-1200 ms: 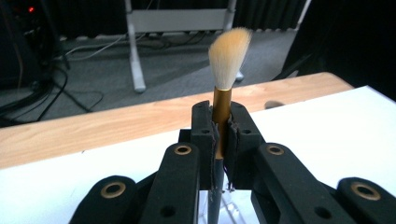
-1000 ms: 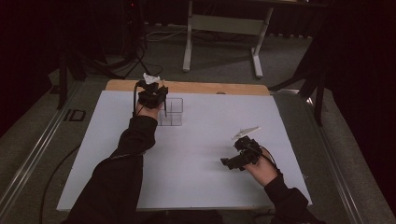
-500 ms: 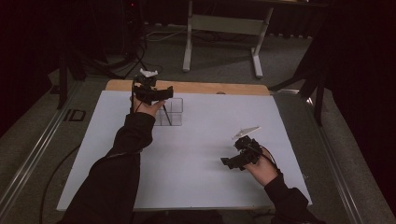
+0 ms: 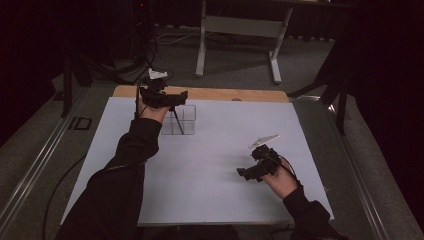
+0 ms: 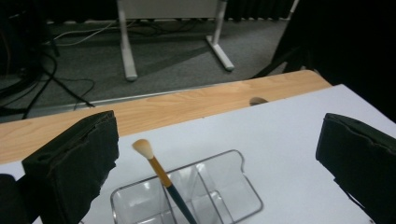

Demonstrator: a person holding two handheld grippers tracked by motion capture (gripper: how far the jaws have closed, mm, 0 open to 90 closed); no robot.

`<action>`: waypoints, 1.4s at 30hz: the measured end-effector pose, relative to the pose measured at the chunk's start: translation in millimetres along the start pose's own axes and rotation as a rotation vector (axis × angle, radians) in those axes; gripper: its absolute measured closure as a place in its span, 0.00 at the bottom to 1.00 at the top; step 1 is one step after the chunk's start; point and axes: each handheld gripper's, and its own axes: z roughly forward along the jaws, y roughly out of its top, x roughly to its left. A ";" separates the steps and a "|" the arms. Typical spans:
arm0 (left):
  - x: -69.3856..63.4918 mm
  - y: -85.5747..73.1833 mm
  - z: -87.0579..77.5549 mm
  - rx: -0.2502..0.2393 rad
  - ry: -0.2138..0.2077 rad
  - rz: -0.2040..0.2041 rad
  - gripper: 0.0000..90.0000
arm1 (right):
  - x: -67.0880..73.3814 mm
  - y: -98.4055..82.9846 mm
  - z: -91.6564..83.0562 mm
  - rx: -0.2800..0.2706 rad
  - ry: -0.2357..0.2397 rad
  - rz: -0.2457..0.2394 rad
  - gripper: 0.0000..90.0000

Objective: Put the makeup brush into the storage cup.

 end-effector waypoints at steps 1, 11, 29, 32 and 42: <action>-0.9 1.1 -2.4 0.002 -0.008 0.005 0.00 | 0.0 0.0 -0.1 -0.001 -0.001 0.001 0.12; -3.3 1.7 -29.8 0.002 -0.091 0.047 0.00 | 1.3 0.9 -1.9 -0.008 -0.004 0.000 0.12; 4.0 -44.2 -90.5 -0.034 -0.225 0.122 0.00 | 1.0 2.2 -2.8 -0.016 -0.004 0.003 0.12; 1.7 -54.3 -94.9 -0.028 -0.237 0.123 0.00 | 1.1 2.1 -3.7 -0.019 -0.002 -0.002 0.12; -8.1 -75.7 -101.2 -0.030 -0.294 0.118 0.00 | 1.5 2.1 -3.9 -0.018 -0.004 0.003 0.12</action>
